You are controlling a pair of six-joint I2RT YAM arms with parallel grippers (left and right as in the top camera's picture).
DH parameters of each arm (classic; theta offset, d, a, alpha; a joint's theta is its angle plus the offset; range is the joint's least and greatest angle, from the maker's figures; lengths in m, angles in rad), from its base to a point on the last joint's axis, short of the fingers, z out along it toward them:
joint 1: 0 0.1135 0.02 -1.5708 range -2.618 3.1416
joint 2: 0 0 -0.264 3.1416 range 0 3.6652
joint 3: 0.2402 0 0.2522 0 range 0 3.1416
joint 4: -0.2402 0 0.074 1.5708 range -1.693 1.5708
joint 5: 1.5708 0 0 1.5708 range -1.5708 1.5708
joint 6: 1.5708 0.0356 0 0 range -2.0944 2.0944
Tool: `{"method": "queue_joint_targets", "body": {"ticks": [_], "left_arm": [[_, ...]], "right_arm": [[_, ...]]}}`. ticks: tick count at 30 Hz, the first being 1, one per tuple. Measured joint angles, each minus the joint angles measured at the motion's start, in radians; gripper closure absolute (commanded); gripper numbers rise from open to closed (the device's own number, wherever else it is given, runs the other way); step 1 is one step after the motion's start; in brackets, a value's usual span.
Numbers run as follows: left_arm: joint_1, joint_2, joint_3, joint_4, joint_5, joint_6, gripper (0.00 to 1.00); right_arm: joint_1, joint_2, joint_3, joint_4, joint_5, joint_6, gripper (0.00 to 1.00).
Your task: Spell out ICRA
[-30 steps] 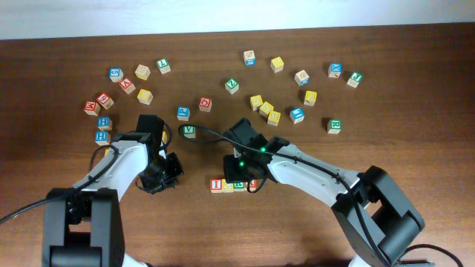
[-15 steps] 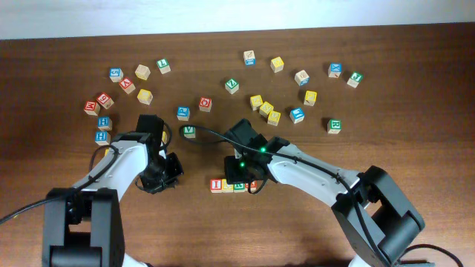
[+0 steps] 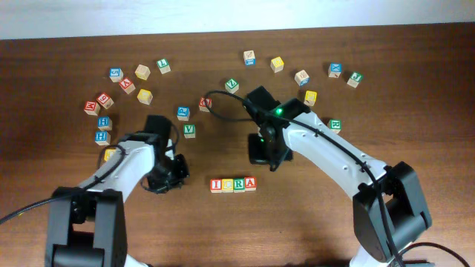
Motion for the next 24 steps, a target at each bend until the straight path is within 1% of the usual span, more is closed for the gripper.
{"method": "queue_joint_targets", "body": {"ticks": [3,6,9,14,24], "left_arm": [[-0.085,0.000,-0.001,0.043,0.005,0.000,1.00],[-0.153,0.011,-0.001,0.058,0.011,-0.019,1.00],[-0.189,0.028,0.000,0.081,0.023,-0.025,1.00],[-0.238,0.030,-0.001,0.100,0.043,-0.028,1.00],[-0.236,0.030,-0.001,0.097,0.037,-0.028,1.00]], "right_arm": [[0.013,0.000,-0.093,0.008,0.019,-0.003,0.96],[0.029,0.002,-0.191,0.135,0.000,-0.003,0.96],[0.032,0.003,-0.236,0.197,-0.037,-0.003,0.96],[0.032,0.003,-0.238,0.249,-0.107,-0.003,0.96],[0.032,0.003,-0.238,0.239,-0.136,-0.003,0.96]]}}
